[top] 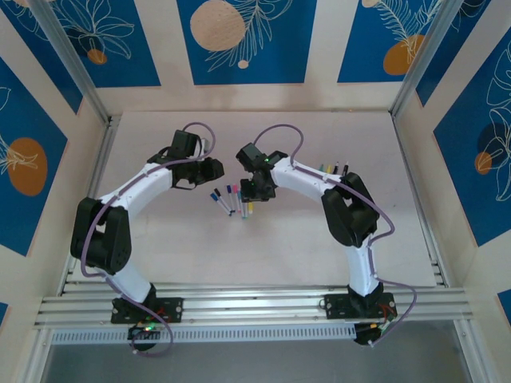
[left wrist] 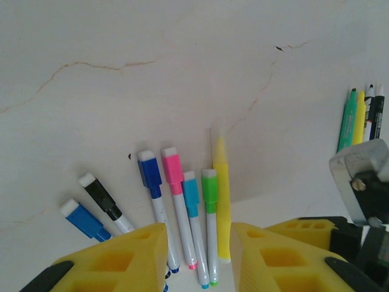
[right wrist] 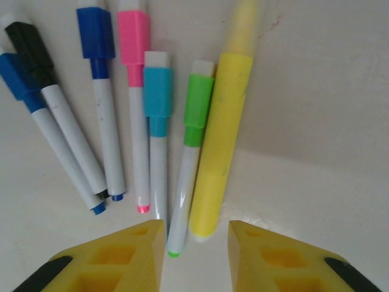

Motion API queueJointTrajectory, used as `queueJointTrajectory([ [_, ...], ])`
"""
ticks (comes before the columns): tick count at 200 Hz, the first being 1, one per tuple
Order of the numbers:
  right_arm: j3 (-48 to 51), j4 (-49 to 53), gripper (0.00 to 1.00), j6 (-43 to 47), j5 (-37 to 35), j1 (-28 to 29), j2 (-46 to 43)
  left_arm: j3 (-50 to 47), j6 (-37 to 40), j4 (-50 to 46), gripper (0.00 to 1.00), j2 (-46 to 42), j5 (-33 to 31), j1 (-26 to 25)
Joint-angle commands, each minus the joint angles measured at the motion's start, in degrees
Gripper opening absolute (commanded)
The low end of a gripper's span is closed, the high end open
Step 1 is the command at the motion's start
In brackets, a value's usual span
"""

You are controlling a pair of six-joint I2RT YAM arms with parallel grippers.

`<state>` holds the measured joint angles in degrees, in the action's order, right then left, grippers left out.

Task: Open the pen caps

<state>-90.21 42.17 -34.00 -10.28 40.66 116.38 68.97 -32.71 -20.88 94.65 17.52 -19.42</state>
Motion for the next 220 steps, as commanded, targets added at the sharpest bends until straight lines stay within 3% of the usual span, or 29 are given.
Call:
queueJointTrajectory([
  [1, -2.14, 2.49, 0.32, 0.09, -0.51, -0.41, 1.78, -0.18, -0.43, 1.71, 0.32, 0.11, 1.68, -0.01],
  [146, -3.8, 2.45, 0.29, 1.03, 1.58, -1.0, 7.48, 0.91, -0.08, 1.64, 0.29, 3.26, 2.32, -0.02],
  [220, -8.46, 8.62, 0.28, 1.39, -5.45, -0.7, 11.9, 1.1, 0.12, 1.45, 0.28, 4.0, 2.12, -0.03],
])
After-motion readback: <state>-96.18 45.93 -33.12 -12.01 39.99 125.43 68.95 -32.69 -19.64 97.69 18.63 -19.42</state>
